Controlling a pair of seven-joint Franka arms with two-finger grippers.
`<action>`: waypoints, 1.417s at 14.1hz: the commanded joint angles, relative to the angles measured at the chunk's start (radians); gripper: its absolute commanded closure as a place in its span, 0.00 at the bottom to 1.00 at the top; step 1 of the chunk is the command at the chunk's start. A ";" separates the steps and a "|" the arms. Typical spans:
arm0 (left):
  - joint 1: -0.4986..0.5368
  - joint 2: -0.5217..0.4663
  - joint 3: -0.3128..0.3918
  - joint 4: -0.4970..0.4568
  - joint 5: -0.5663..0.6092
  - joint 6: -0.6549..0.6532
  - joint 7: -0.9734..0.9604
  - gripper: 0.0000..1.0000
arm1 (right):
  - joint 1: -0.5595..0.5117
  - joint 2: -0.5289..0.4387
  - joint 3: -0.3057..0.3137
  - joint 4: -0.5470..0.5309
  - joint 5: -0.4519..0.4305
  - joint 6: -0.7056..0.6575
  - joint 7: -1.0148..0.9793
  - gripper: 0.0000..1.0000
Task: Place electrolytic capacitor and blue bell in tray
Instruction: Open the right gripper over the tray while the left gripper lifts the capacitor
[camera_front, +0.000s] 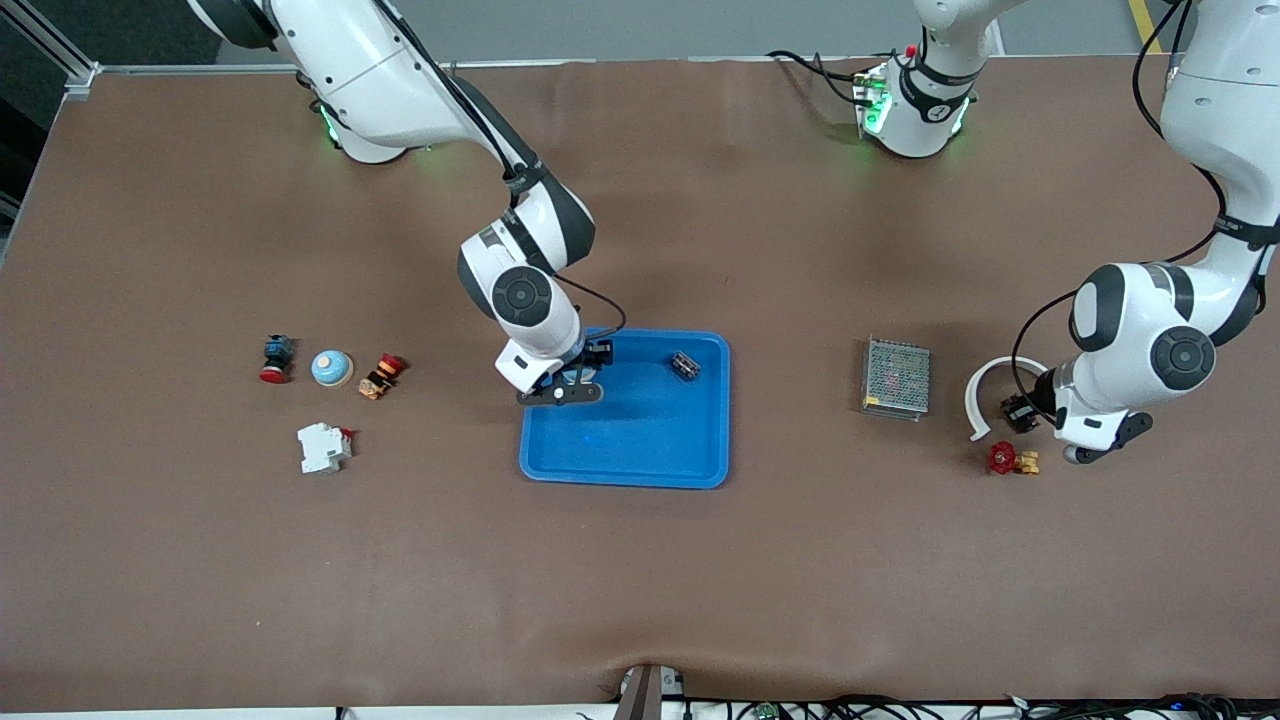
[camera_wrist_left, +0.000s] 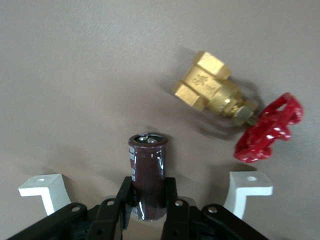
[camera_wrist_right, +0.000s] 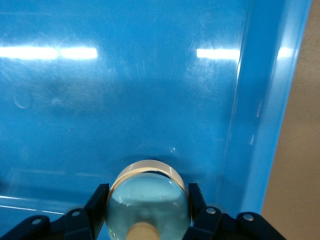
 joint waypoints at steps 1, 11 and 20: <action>-0.021 -0.035 -0.025 0.024 0.020 -0.040 -0.019 1.00 | 0.023 0.005 -0.020 0.001 -0.021 0.011 0.018 0.70; -0.333 -0.026 -0.042 0.253 0.006 -0.205 -0.336 1.00 | 0.015 0.000 -0.020 0.004 -0.040 0.005 0.015 0.00; -0.581 0.093 -0.042 0.441 0.005 -0.206 -0.606 1.00 | -0.028 -0.187 -0.017 0.015 -0.037 -0.267 -0.051 0.00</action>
